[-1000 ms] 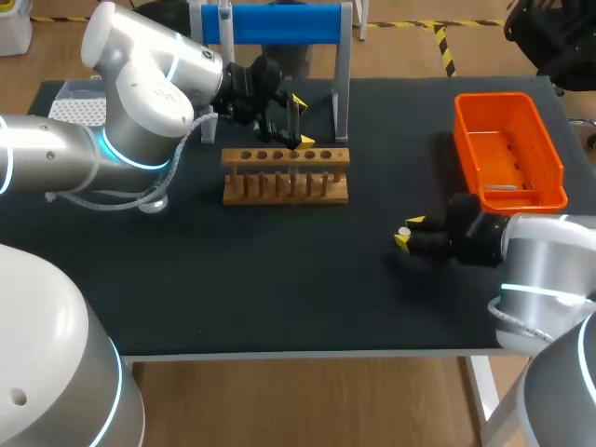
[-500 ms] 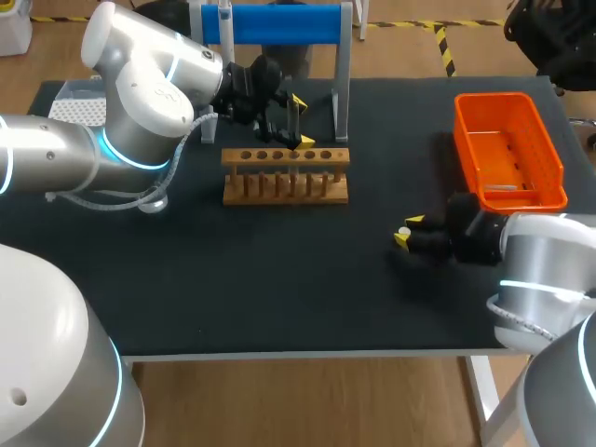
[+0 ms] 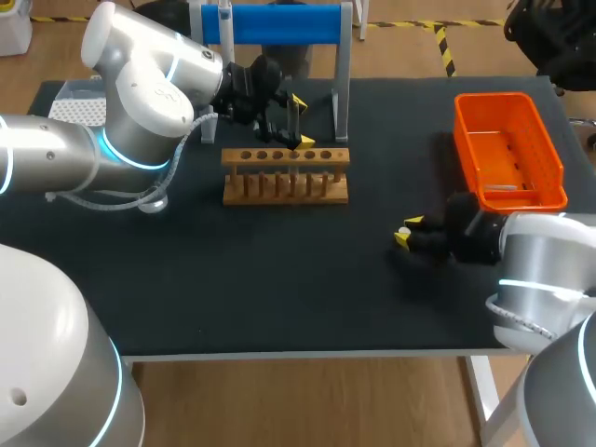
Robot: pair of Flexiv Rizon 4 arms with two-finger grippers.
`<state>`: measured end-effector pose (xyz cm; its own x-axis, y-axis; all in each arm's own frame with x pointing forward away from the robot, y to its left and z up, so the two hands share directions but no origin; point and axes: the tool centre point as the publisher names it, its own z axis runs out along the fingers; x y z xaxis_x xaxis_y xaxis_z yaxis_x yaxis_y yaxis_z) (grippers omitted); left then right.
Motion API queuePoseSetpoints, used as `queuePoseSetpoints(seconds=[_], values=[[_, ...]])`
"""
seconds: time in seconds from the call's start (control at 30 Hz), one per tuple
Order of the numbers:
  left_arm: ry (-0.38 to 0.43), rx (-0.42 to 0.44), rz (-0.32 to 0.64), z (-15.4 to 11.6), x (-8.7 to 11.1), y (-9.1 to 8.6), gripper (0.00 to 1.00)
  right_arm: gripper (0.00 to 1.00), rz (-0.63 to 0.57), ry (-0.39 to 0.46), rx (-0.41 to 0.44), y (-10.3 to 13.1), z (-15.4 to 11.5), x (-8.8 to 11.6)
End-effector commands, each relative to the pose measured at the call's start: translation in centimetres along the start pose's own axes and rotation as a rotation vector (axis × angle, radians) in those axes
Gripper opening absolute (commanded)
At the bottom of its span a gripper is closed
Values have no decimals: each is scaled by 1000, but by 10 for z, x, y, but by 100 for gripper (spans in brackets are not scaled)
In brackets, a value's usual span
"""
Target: Invert the test tube, pick up the pipette, mount the tip to pipette, aspirate from beaker and dispense into the tube, eject the tip, return the pipette, and cap with the stopper.
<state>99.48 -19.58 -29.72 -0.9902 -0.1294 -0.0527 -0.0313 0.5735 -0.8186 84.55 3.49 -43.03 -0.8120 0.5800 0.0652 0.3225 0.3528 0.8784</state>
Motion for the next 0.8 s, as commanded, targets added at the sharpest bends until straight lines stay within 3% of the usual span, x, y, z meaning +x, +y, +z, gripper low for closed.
queuePoseSetpoints(seconds=[0.03,0.43,0.73,0.8], values=[[4,-3,0,-1,-1,0,100,37,-3,-4,3,-1,2,1],[4,-3,0,-1,-1,0,100,36,-7,-7,9,-1,2,2],[4,-3,0,-1,-1,0,100,30,-8,-9,13,-2,2,3],[4,-3,0,-1,-1,0,100,24,-8,-9,14,-3,3,3]])
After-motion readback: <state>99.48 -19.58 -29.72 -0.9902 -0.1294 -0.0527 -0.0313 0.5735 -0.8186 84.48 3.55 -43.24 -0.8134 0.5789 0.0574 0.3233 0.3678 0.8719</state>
